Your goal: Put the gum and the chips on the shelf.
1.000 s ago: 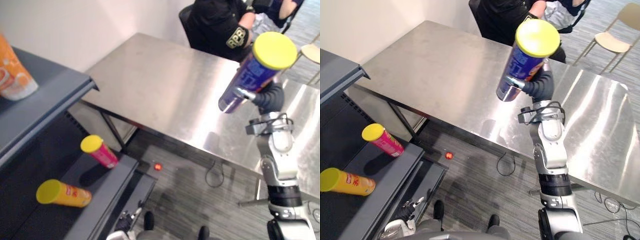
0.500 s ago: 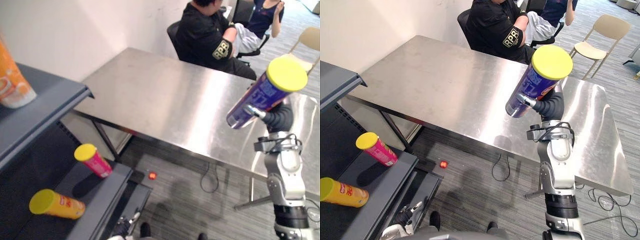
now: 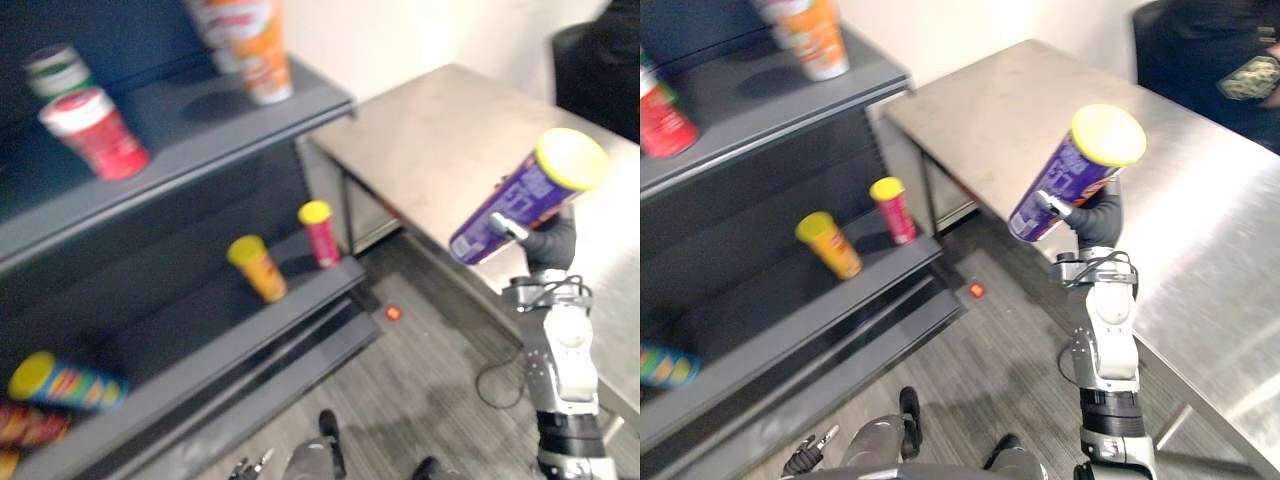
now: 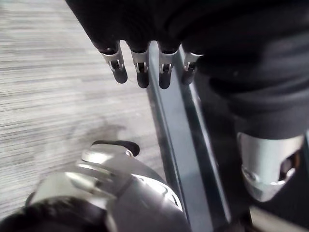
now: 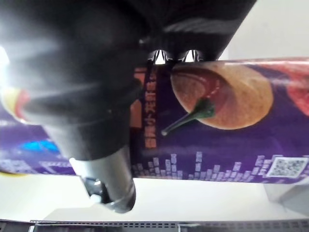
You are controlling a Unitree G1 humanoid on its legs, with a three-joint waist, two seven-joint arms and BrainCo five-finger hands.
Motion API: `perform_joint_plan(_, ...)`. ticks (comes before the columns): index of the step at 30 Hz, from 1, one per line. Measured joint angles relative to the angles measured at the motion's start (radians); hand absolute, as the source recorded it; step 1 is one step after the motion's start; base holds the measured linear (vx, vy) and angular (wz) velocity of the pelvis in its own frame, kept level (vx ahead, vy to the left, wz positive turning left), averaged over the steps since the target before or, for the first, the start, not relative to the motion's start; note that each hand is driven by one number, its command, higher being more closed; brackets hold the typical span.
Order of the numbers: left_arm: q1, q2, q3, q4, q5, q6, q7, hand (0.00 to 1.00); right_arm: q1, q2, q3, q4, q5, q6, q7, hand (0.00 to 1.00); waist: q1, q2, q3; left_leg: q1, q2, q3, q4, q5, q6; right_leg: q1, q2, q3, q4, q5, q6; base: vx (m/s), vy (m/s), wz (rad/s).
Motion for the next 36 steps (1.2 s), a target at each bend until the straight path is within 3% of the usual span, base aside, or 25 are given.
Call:
perform_joint_plan(1,0.016,-0.007,0.02,0.002,0.0,0.005,-0.001,0.0,0.008,0.009,-0.01,-0.001,0.0,0.0,-0.002,1.0,-0.004,-0.005,0.003,0.035,0.025,0.029,0.051,-0.052,-0.031,0.011,-0.006,-0.031,-0.004,0.008,-0.001,-0.16,-0.038,1.34)
perform_joint_plan(2,0.038,-0.014,0.038,0.002,0.001,0.012,-0.006,0.0,0.032,0.011,-0.039,-0.002,0.0,0.0,-0.005,1.0,-0.021,0.005,-0.004,0.105,0.059,0.042,0.063,-0.09,-0.085,0.032,-0.012,-0.092,-0.015,0.018,0.004,-0.17,0.052,1.29)
perform_joint_plan(4,0.043,-0.017,0.057,0.004,0.001,0.014,-0.017,0.0,0.057,0.01,-0.082,-0.009,0.0,0.0,-0.01,1.0,-0.024,0.02,-0.018,0.149,0.078,0.041,0.019,-0.107,-0.111,0.034,-0.016,-0.151,-0.022,0.021,0.002,-0.16,0.147,1.18)
perform_joint_plan(5,0.039,-0.021,0.072,0.004,0.001,0.013,-0.02,0.0,0.066,0.011,-0.121,-0.015,0.0,0.0,-0.014,1.0,-0.026,0.043,-0.031,0.153,0.069,0.045,-0.046,-0.117,-0.127,0.028,-0.021,-0.193,-0.026,0.036,0.01,-0.14,0.185,0.98)
perform_joint_plan(8,0.038,-0.015,0.112,0.008,0.006,0.013,-0.019,0.0,0.08,0.027,-0.168,-0.015,-0.001,0.002,-0.023,1.0,-0.048,0.031,-0.034,0.15,0.014,0.069,-0.187,-0.113,-0.15,0.025,-0.051,-0.284,-0.03,0.079,0.031,-0.15,0.303,0.97)
perform_joint_plan(11,0.039,-0.009,0.108,0.034,0.016,0.024,-0.016,0.0,0.083,0.056,-0.174,-0.033,-0.002,0.005,-0.035,1.0,-0.048,0.007,-0.041,0.15,-0.052,0.052,-0.257,-0.074,-0.121,0.023,-0.094,-0.318,-0.025,0.129,0.04,-0.08,0.235,0.42)
perform_joint_plan(14,0.033,-0.007,0.098,0.033,0.023,0.023,-0.016,0.0,0.086,0.058,-0.204,-0.043,-0.021,0.005,-0.052,1.0,-0.05,0.0,-0.037,0.149,-0.09,0.041,-0.291,-0.062,-0.105,0.026,-0.131,-0.332,-0.011,0.152,0.039,-0.07,0.172,0.23)
perform_joint_plan(16,0.032,0.003,0.089,0.033,0.03,0.022,-0.014,0.0,0.087,0.058,-0.231,-0.04,-0.035,0.009,-0.071,1.0,-0.05,-0.019,-0.025,0.148,-0.113,0.033,-0.29,-0.063,-0.095,0.025,-0.167,-0.332,0.017,0.162,0.036,-0.03,0.142,0.17)
perform_joint_plan(21,0.032,0.03,0.092,0.032,0.043,0.021,-0.014,0.0,0.086,0.059,-0.226,-0.04,-0.075,0.009,-0.077,1.0,-0.033,-0.06,0.006,0.165,-0.133,0.031,-0.308,-0.06,-0.087,0.025,-0.167,-0.284,-0.012,0.185,0.035,0.0,0.072,0.0)
perform_joint_plan(24,0.028,0.029,0.093,0.028,0.042,0.021,-0.014,0.0,0.086,0.059,-0.225,-0.037,-0.082,0.009,-0.06,1.0,-0.02,-0.05,0.013,0.168,-0.131,0.035,-0.313,-0.06,-0.088,0.028,-0.153,-0.262,-0.031,0.187,0.038,0.01,-0.007,-0.1)
perform_joint_plan(29,0.017,0.024,0.108,0.023,0.043,0.02,-0.018,0.0,0.092,0.059,-0.218,0.001,-0.085,0.01,-0.05,1.0,-0.026,-0.038,0.021,0.182,-0.111,0.037,-0.363,-0.032,-0.097,0.03,-0.112,-0.249,-0.053,0.186,0.038,0.06,-0.045,-0.02)
perform_joint_plan(32,0.007,0.013,0.108,0.017,0.041,0.017,-0.019,0.0,0.092,0.059,-0.197,0.023,-0.085,0.01,-0.05,1.0,-0.022,-0.043,0.026,0.174,-0.096,0.034,-0.337,-0.027,-0.102,0.033,-0.102,-0.249,-0.052,0.186,0.038,0.11,-0.033,0.08)
perform_joint_plan(36,-0.004,0.011,0.107,-0.025,0.007,0.002,-0.02,0.0,0.062,0.059,-0.138,0.055,-0.085,0.01,-0.039,1.0,-0.006,-0.063,0.052,0.086,-0.05,-0.002,-0.155,-0.105,-0.094,0.05,-0.092,-0.25,-0.048,0.187,0.039,0.06,0.023,0.27)
